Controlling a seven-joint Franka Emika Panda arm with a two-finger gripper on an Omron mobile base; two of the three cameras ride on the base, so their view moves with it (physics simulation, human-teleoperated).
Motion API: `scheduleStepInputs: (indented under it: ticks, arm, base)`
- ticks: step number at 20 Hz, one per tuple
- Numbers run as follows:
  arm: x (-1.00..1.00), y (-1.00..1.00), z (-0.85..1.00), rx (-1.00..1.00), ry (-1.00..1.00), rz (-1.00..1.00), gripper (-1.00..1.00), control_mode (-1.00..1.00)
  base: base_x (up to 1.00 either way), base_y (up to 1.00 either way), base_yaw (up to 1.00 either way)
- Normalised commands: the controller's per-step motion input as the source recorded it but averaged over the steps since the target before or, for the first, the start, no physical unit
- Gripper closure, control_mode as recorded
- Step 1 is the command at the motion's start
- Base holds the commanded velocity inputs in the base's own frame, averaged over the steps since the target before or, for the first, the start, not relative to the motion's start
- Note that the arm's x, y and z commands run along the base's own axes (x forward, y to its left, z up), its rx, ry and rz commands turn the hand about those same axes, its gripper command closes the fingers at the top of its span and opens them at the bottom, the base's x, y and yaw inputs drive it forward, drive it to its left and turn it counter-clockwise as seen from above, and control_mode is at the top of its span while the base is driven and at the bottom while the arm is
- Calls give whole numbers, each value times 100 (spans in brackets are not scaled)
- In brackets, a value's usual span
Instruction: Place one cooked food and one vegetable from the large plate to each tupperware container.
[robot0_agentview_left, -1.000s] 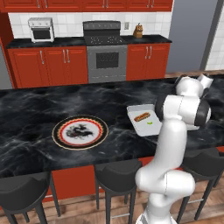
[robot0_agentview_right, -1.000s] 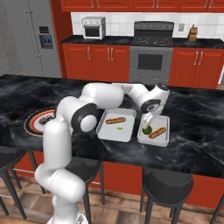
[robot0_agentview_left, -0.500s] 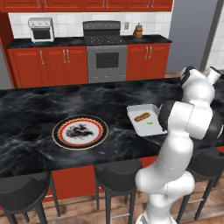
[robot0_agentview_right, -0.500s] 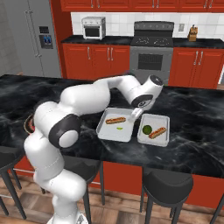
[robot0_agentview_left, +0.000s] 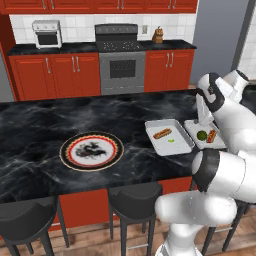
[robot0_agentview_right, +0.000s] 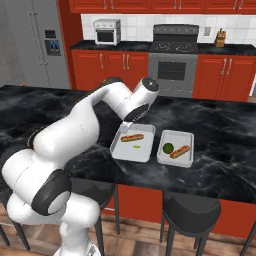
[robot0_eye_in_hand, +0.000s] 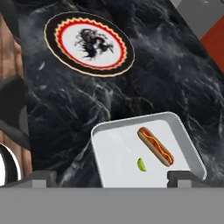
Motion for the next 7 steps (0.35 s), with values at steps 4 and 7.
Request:
scheduleStepInputs:
  ticks: [4,7]
  arm:
    - [-36,80,48,2,-9,10,-100,-100]
    - [-58,69,22,17,-6,7,-100,-100]
  base:
    - [0,0,0]
    - [0,0,0]
